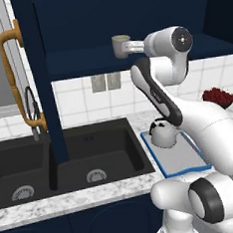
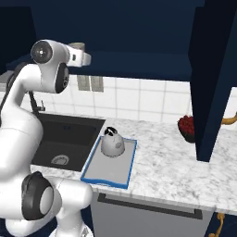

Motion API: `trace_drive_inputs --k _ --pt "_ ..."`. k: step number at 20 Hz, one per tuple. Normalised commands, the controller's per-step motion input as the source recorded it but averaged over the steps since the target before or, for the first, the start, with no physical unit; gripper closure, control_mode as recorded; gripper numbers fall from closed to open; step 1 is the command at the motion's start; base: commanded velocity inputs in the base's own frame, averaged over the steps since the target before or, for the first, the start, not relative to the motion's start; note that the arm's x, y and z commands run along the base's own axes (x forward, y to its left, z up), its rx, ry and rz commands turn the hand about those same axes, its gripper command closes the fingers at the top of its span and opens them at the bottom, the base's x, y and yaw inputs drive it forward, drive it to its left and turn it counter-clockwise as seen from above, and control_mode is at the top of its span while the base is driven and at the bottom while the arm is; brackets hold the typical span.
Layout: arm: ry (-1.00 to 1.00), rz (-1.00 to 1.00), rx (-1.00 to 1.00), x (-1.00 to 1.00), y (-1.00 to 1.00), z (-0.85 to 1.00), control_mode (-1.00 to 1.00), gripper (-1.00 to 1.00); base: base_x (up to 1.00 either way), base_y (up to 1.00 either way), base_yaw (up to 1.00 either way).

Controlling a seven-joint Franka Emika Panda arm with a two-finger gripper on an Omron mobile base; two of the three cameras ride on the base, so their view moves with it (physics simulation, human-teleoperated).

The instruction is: Pick the kettle from the counter and place it on the tray. Then pick the mug from the cabinet and place it on the tray. Then close the cabinet doors.

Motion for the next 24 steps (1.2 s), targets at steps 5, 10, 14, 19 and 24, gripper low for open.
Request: trace_drive_inputs --k 5,10,14,19,24 --pt "0.02 0.02 0.00 0.42 0.00 0.00 -1.00 -1.00 0.00 0.00 0.00" --pt "0.00 0.06 0.00 0.35 0.00 0.00 -1.00 -1.00 0.00 0.00 0.00" --pt "0.00 0.11 0.00 0.45 0.00 -0.05 -1.00 -1.00 0.00 0.00 0.00" --pt "0.00 0.11 0.00 0.45 0.00 -0.10 -1.00 -1.00 0.00 0.00 0.00" --pt "0.00 0.10 0.00 0.25 0.00 -0.15 -1.00 -1.00 0.00 0.00 0.00"
